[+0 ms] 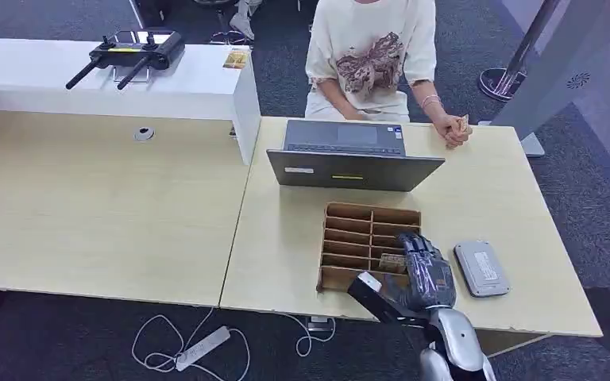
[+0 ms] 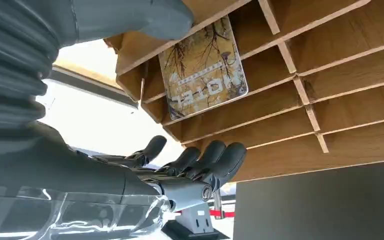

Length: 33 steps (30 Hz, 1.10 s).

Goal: Pass the card to the sensor for recognition and then transmit it.

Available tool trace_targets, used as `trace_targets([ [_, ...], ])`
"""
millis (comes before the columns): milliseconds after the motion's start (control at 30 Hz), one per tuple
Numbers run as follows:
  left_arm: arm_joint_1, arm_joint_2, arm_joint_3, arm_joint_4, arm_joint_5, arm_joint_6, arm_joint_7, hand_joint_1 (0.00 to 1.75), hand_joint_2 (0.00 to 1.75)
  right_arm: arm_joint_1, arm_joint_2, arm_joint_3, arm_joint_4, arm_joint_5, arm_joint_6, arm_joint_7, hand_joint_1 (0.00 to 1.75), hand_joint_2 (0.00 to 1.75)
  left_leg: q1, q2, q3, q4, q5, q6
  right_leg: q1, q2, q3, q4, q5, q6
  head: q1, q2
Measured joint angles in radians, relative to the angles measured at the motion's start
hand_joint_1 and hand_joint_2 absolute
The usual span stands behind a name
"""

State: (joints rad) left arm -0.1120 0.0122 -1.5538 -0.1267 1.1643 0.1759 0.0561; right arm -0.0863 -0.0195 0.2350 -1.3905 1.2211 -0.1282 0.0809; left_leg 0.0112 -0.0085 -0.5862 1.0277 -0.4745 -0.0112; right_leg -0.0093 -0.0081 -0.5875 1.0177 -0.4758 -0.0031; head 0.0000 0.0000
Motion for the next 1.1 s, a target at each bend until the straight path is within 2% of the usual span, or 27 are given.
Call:
trace_targets([
  [167, 0.0, 0.0, 0.0, 0.0, 0.003, 0.0, 0.0, 0.0, 0.0, -0.002, 0.0, 0.0, 0.0, 0.004, -0.003, 0.0, 0.8, 1.75, 0.0, 0.0, 0.0, 0.0, 0.0, 0.0, 0.0, 0.0, 0.0, 0.0, 0.0, 0.0, 0.0, 0.0],
  [400, 0.0, 0.0, 0.0, 0.0, 0.0, 0.001, 0.0, 0.0, 0.0, -0.005, 0.0, 0.0, 0.0, 0.014, -0.01, 0.0, 0.87, 1.75, 0.0, 0.0, 0.001, 0.0, 0.0, 0.0, 0.0, 0.0, 0.0, 0.0, 0.0, 0.0, 0.0, 0.0],
  [900, 0.0, 0.0, 0.0, 0.0, -0.005, 0.002, -0.003, 0.0, 0.0, -0.002, -0.003, -0.002, 0.0, 0.016, -0.019, 0.0, 0.91, 1.75, 0.0, 0.001, 0.001, 0.0, 0.0, 0.0, 0.0, 0.0, 0.0, 0.0, 0.0, 0.0, 0.0, 0.0],
  [1100, 0.0, 0.0, 0.0, 0.0, -0.006, 0.002, -0.002, 0.0, 0.0, -0.003, -0.003, -0.002, 0.0, 0.016, -0.019, 0.0, 1.06, 1.75, 0.0, 0.001, 0.001, 0.0, 0.0, 0.0, 0.0, 0.0, 0.0, 0.0, 0.0, 0.0, 0.0, 0.0],
])
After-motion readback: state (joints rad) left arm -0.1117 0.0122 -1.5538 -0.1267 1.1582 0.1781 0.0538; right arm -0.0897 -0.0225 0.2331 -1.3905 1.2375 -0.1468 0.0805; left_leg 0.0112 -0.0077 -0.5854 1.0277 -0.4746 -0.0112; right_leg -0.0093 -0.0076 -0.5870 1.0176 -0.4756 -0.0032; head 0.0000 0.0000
